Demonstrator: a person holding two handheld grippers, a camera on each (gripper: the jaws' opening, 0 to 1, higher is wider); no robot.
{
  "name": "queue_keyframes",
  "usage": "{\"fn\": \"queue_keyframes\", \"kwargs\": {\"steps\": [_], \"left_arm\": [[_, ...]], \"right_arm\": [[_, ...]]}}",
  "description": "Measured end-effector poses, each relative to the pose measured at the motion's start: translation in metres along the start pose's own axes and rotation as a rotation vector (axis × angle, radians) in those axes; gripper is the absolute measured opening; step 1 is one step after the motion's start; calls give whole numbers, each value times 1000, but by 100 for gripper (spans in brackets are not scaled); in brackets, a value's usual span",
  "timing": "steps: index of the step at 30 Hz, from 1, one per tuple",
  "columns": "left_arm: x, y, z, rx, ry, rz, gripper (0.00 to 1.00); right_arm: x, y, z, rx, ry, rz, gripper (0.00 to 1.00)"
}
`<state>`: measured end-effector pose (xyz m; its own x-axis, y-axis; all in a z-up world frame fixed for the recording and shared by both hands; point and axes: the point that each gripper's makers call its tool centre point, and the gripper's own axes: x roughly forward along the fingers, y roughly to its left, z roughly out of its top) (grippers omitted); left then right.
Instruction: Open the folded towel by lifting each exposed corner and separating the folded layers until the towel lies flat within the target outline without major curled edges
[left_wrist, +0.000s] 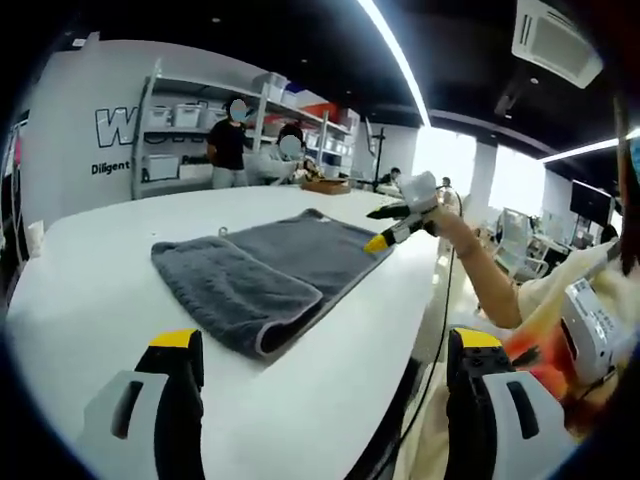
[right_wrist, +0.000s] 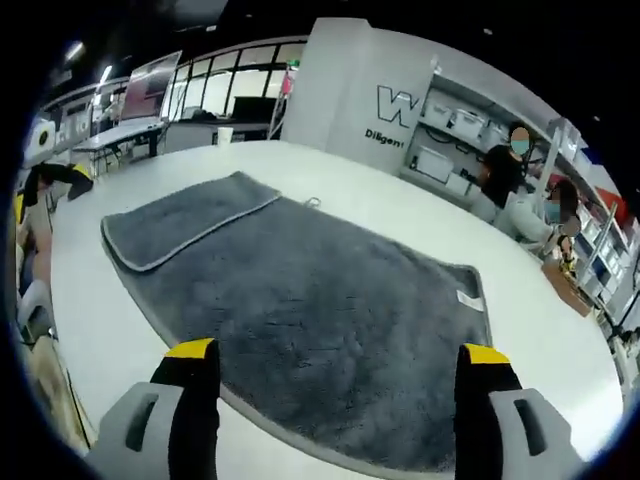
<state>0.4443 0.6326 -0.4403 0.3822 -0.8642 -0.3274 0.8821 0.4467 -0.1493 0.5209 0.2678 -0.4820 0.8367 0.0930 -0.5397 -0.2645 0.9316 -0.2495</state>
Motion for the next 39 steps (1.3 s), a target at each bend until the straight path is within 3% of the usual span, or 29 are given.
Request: {"fn": "queue_keyframes", "kwargs": {"steps": [6, 9, 34, 39], "left_arm": [[1, -1, -2, 0, 6, 0, 99], [2, -1, -3, -3, 10, 1, 99], [11, -7, -9, 20, 48, -16, 99], [9, -4, -5, 28, 40, 11, 99]], "right_arm": [[-10, 29, 11, 35, -86, 96, 95], [-16, 36, 14, 38, -111, 108, 95], [-29, 64, 20, -33, -105, 184, 98], [-35, 65, 20, -34, -112, 197, 99]]}}
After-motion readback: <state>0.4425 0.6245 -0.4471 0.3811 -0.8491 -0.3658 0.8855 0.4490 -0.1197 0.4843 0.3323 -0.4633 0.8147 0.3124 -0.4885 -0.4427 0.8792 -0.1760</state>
